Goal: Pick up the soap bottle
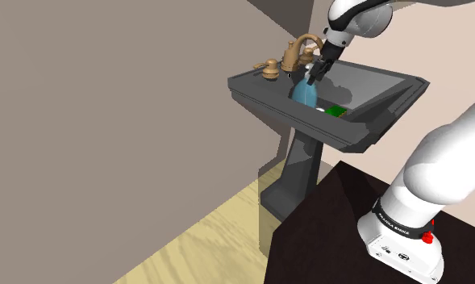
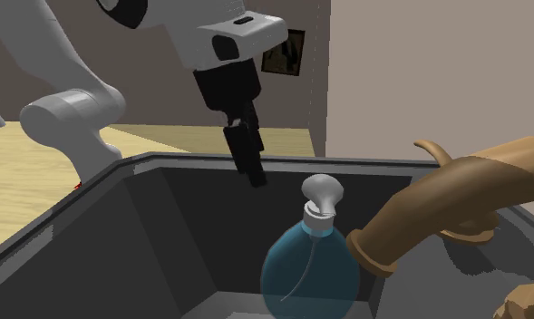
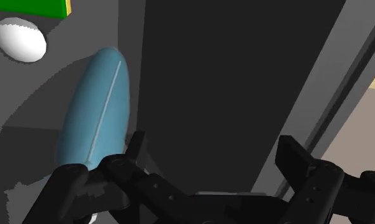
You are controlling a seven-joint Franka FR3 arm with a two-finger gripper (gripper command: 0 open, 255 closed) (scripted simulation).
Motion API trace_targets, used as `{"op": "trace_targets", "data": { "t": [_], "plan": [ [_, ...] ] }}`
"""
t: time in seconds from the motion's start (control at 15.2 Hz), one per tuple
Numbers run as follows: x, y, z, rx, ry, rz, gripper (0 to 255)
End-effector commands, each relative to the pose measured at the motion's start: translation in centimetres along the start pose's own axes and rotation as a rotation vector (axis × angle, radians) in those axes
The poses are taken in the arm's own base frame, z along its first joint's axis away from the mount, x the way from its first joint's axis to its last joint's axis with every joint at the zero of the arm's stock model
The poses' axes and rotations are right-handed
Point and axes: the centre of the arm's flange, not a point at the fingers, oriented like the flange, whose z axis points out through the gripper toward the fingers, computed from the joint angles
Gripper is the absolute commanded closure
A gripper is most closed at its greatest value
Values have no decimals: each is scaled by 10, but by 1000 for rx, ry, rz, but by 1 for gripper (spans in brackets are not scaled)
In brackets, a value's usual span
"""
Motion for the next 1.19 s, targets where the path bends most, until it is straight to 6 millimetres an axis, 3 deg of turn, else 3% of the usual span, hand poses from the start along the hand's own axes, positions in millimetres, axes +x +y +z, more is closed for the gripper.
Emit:
{"op": "trace_targets", "data": {
  "t": [0.0, 0.46, 0.92, 1.12],
  "plan": [
    [7, 26, 8, 0, 24, 3, 0],
    [31, 107, 35, 8, 103, 16, 0],
    [21, 111, 71, 8, 103, 16, 0],
    [20, 111, 74, 8, 103, 16, 0]
  ]
}}
